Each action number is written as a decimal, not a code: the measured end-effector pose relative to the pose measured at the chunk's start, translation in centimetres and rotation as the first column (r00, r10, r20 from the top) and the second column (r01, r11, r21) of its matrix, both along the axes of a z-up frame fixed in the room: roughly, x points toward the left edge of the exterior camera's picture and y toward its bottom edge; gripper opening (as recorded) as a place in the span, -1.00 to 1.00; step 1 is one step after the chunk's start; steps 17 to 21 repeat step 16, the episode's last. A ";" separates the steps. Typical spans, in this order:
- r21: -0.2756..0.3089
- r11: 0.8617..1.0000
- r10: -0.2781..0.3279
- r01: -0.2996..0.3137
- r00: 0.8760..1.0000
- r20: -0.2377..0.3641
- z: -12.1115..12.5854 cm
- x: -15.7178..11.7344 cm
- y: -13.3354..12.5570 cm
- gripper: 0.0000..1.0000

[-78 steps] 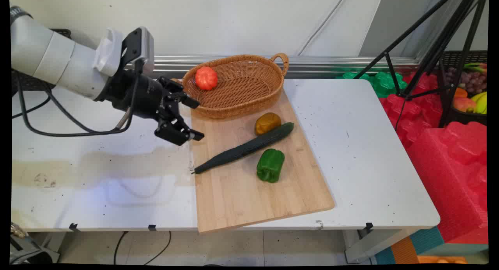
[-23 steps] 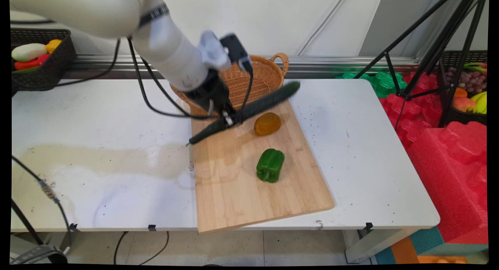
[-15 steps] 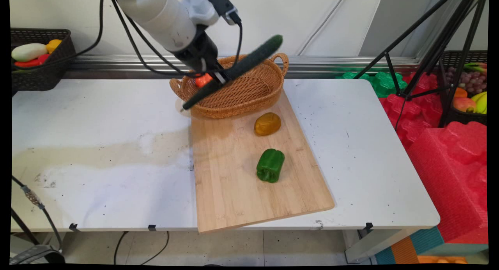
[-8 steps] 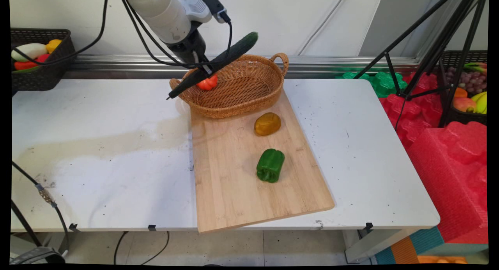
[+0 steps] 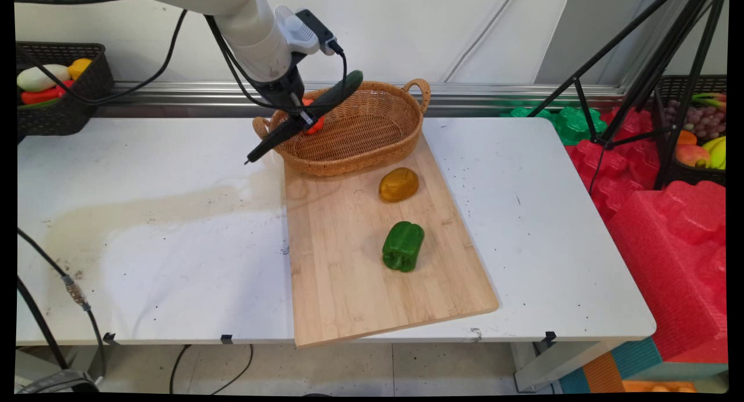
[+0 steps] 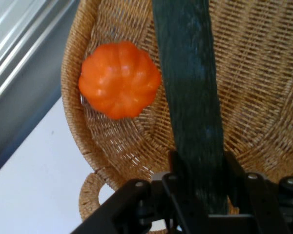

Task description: Place the picked object in the vegetable basket

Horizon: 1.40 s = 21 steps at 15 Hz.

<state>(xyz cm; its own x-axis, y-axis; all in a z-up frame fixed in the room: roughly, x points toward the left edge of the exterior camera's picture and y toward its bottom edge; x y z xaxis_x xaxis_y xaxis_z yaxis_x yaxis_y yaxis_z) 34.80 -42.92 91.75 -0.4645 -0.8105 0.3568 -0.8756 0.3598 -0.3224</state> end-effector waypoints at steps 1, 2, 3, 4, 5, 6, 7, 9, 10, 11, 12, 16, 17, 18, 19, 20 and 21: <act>0.006 1.000 0.010 -0.010 1.000 0.000 -0.2 0.0 -0.1 -1.00; 0.013 1.000 0.021 -0.021 1.000 0.000 -0.4 -0.1 -0.3 -1.00; 0.020 0.999 0.031 -0.031 1.000 0.000 -0.7 -0.1 -0.5 -1.00; 0.023 0.999 0.037 -0.037 0.999 0.000 -0.8 -0.2 -0.7 -1.00; 0.027 0.999 0.043 -0.043 0.999 0.000 -0.9 -0.2 -0.9 -1.00; 0.030 0.998 0.048 -0.048 0.999 0.000 -1.0 -0.3 -1.2 -1.00; 0.034 0.998 0.053 -0.053 0.999 -0.001 -1.1 -0.3 -1.4 -1.00; 0.040 0.998 0.057 -0.057 0.998 -0.001 -1.3 -0.5 -1.8 -1.00; 0.042 0.997 0.059 -0.059 0.998 0.000 -1.3 -0.5 -1.9 -1.00; 0.045 0.997 0.060 -0.060 0.998 0.000 -1.3 -0.5 -2.1 1.00; 0.047 0.997 0.062 -0.062 0.998 0.000 -1.4 -0.5 -2.2 1.00; 0.053 0.996 0.070 -0.070 0.998 -0.001 -1.4 -0.6 -2.7 1.00; 0.053 0.996 0.070 -0.070 0.998 -0.001 -1.4 -0.6 -2.7 1.00; 0.053 0.996 0.070 -0.070 0.998 -0.001 -1.4 -0.6 -2.7 1.00; 0.053 0.996 0.070 -0.070 0.998 -0.001 -1.4 -0.6 -2.7 1.00; 0.053 0.996 0.070 -0.070 0.998 -0.001 -1.4 -0.6 -2.7 1.00; 0.053 0.996 0.070 -0.070 0.998 -0.001 -1.4 -0.6 -2.7 1.00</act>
